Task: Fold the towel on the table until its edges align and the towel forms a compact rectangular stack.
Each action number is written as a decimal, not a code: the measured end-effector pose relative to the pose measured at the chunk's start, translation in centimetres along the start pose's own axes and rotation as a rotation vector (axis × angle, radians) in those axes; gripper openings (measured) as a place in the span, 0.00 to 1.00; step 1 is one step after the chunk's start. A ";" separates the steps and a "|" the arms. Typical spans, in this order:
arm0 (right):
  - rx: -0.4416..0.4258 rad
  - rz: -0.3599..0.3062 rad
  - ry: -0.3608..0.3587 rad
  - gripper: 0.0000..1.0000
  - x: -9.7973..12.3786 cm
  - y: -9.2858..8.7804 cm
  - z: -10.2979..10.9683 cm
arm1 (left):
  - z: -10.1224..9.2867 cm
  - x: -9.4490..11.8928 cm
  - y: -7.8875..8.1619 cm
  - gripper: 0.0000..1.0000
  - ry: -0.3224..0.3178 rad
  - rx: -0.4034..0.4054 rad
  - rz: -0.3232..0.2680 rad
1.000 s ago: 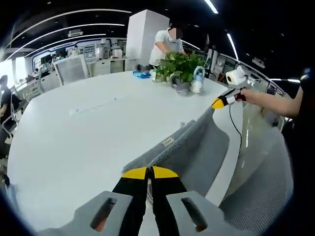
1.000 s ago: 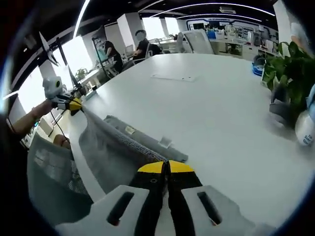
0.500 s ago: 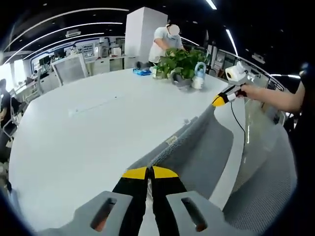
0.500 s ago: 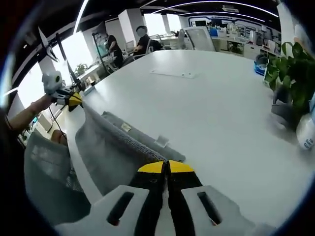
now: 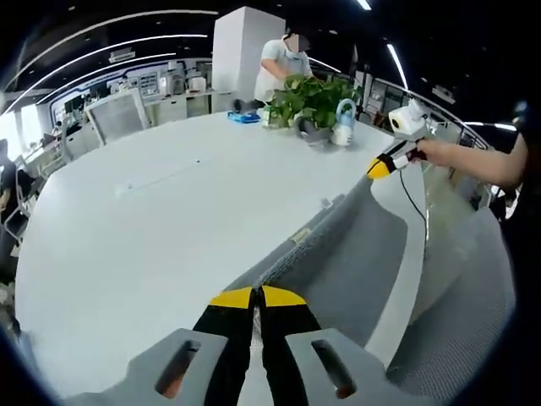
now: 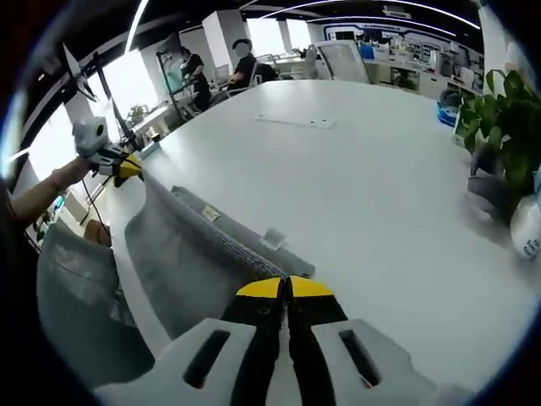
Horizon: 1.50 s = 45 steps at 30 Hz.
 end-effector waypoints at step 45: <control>0.025 0.063 -0.103 0.00 -5.3 -0.4 -2.2 | 2.9 -5.3 -3.4 0.03 0.038 0.000 0.112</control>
Point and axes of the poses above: the point that each gripper's makers call its tool centre point, and the gripper's own axes: x roughly backward along the fingers, z roughly to its left, y roughly out of its top, the point moved 1 cm from there along x, roughly backward along the fingers, and after that the axes turned 1 degree about z, right-handed, at the moved point
